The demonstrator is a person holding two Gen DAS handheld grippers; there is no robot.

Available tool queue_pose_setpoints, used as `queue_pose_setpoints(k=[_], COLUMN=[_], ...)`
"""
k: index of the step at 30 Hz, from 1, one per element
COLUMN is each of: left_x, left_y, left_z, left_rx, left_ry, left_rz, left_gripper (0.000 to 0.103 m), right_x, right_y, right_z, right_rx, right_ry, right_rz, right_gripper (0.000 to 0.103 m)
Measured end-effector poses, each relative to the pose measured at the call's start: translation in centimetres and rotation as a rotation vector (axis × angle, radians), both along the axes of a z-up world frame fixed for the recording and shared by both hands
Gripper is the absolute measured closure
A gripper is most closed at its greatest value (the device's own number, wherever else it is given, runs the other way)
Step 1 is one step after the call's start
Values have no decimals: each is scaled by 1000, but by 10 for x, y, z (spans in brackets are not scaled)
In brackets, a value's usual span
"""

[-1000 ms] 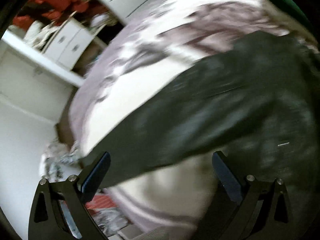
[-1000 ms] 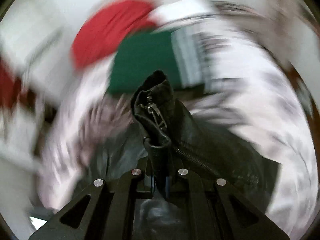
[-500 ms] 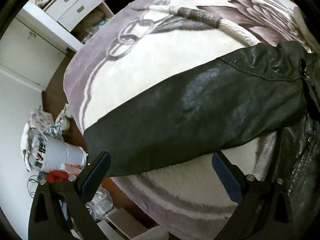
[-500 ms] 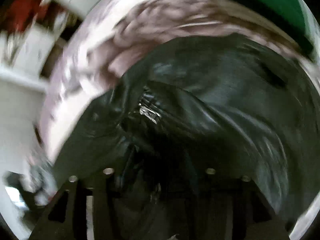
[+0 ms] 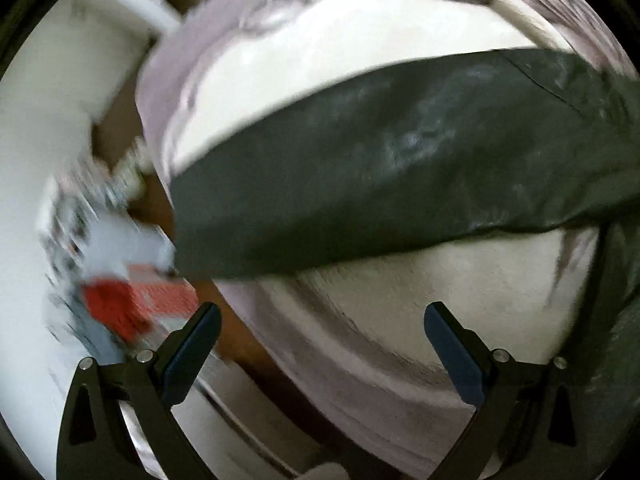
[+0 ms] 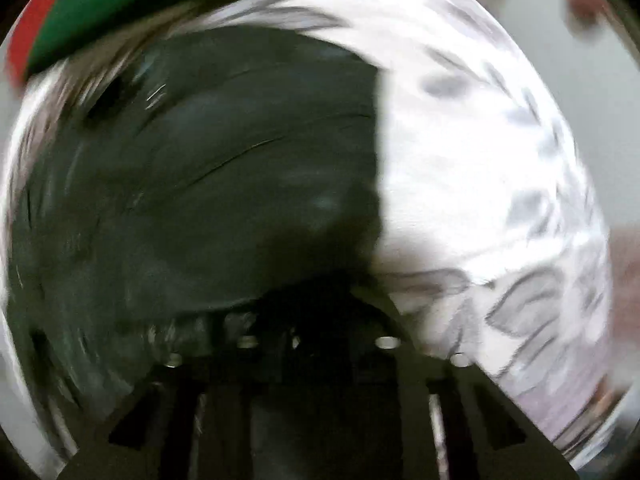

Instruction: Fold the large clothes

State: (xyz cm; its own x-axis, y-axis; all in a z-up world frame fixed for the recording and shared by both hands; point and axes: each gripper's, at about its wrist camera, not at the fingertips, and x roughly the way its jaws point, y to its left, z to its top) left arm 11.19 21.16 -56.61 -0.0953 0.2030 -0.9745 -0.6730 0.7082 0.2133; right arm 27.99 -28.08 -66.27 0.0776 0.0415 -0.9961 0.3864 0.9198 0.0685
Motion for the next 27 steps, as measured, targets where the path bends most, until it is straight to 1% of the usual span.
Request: queue_pose_setpoints(k=[1, 2, 3, 4, 5, 7, 9, 11, 12, 13, 14, 15, 16, 17, 18, 19, 20, 22, 24, 25, 27], left_x=[-3, -9, -12, -18, -22, -31, -40, -48, -52, -55, -58, -61, -61, -61, -59, -57, -55, -46, -32, -26, -6], left_y=[5, 14, 20, 30, 37, 54, 72, 87, 94, 98, 101, 104, 107, 109, 108, 104, 104, 108, 107, 105, 97], left_z=[-2, -4, -6, -8, -11, -19, -33, -42, -47, -49, -50, -50, -48, -46, -42, -38, -32, -22, -4, 4, 32], left_rx=[-50, -121, -158, -215, -247, -313, -375, -399, -403, -403, -392, -364, -346, -314, -290, -273, -259, -224, -164, -139, -44], left_ry=[-32, -82, -115, -182, -229, -325, -407, -484, -518, -543, -567, -579, -578, -571, -577, -594, -633, -633, -622, -623, -620], left_rz=[38, 103, 141, 201, 245, 348, 470, 584, 641, 687, 733, 769, 783, 792, 787, 778, 759, 734, 656, 623, 492], left_gripper=[0, 2, 4, 5, 6, 9, 15, 15, 15, 16, 22, 34, 41, 56, 75, 86, 95, 96, 97, 97, 97], right_x=[-2, -6, -8, -14, -21, -35, -49, -47, -38, -32, -29, -26, -16, -8, -9, -11, -9, 4, 11, 22, 31], right_y=[4, 14, 25, 36, 45, 59, 69, 79, 80, 90, 100, 109, 116, 126, 133, 140, 144, 155, 164, 165, 177], right_z=[2, 7, 15, 23, 32, 47, 58, 65, 71, 71, 68, 66, 64, 63, 61, 59, 56, 60, 62, 63, 65], right_rx=[-6, -30, -46, -56, -59, -24, 12, 28, 34, 40, 46, 55, 61, 65, 66, 65, 65, 59, 23, -15, -123], right_ry=[13, 26, 36, 49, 46, 25, 15, 0, -5, -7, -3, 2, 4, 6, 6, 3, 0, -3, -9, -10, -23], right_rz=[31, 85, 135, 192, 223, 240, 246, 255, 260, 268, 276, 278, 278, 278, 278, 280, 282, 292, 315, 333, 384], right_gripper=[84, 81, 80, 78, 75, 71, 70, 70, 70, 70, 70, 70, 70, 70, 70, 70, 70, 70, 70, 70, 70])
